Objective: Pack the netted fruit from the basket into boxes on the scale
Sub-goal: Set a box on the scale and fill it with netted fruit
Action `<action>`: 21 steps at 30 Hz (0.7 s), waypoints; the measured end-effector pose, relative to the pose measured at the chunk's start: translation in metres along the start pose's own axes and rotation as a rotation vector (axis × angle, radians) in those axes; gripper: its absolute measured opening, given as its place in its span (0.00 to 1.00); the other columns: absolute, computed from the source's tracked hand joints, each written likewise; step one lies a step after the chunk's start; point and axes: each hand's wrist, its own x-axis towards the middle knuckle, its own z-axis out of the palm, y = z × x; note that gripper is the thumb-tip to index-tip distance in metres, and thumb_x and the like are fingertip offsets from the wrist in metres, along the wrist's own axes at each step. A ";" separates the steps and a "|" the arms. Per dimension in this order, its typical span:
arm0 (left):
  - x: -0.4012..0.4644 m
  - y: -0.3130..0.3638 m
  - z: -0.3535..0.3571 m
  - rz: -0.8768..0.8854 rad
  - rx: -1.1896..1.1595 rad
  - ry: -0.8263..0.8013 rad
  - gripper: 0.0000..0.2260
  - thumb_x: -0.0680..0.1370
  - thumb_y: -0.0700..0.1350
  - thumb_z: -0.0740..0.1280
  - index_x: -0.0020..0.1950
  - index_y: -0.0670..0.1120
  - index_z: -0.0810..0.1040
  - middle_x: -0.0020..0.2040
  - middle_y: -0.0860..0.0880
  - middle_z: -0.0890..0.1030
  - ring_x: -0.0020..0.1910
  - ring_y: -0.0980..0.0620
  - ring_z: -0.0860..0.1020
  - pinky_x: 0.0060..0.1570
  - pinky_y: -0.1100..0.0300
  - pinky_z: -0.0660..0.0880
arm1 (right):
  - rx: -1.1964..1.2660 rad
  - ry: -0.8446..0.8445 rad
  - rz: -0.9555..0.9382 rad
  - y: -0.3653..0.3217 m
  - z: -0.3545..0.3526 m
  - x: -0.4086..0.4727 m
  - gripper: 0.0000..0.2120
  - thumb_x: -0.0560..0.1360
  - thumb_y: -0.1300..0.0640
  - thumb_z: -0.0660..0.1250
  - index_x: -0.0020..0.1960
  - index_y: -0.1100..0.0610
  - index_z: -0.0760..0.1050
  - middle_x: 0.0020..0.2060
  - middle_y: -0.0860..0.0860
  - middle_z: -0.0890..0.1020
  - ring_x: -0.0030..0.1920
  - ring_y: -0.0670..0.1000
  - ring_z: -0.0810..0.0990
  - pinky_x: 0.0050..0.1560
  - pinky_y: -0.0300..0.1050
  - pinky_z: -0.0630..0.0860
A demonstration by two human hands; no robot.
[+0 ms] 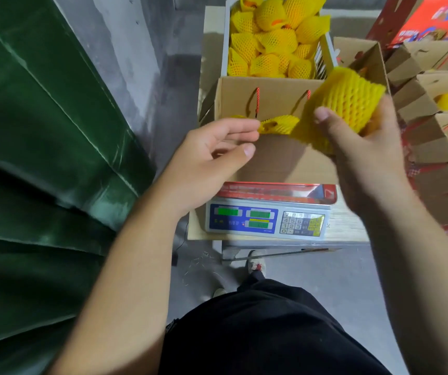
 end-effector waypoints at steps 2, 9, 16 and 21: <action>0.005 -0.002 -0.002 -0.025 -0.006 0.077 0.14 0.82 0.46 0.69 0.65 0.60 0.81 0.60 0.60 0.85 0.62 0.60 0.82 0.64 0.57 0.77 | -0.231 0.121 -0.152 0.001 -0.021 0.019 0.28 0.71 0.46 0.81 0.63 0.53 0.70 0.58 0.56 0.79 0.59 0.53 0.81 0.61 0.65 0.80; 0.014 -0.004 -0.004 -0.168 -0.013 0.186 0.10 0.83 0.48 0.68 0.61 0.62 0.81 0.57 0.63 0.85 0.57 0.64 0.82 0.52 0.67 0.76 | -0.883 -0.265 0.012 0.013 -0.051 0.035 0.58 0.64 0.22 0.71 0.83 0.44 0.48 0.80 0.48 0.61 0.80 0.54 0.59 0.80 0.58 0.57; 0.005 -0.010 -0.004 -0.186 -0.011 0.146 0.11 0.84 0.48 0.67 0.64 0.60 0.81 0.58 0.63 0.85 0.56 0.64 0.82 0.45 0.71 0.77 | -0.928 -0.277 0.114 0.017 -0.040 0.012 0.45 0.79 0.44 0.70 0.85 0.47 0.45 0.84 0.50 0.54 0.83 0.58 0.52 0.80 0.66 0.55; -0.001 -0.010 -0.007 -0.195 -0.021 0.149 0.10 0.83 0.48 0.67 0.62 0.61 0.82 0.56 0.63 0.85 0.55 0.66 0.82 0.44 0.76 0.75 | -0.968 -0.238 0.077 0.013 -0.038 0.004 0.37 0.81 0.49 0.69 0.84 0.52 0.55 0.81 0.53 0.64 0.80 0.58 0.60 0.75 0.69 0.62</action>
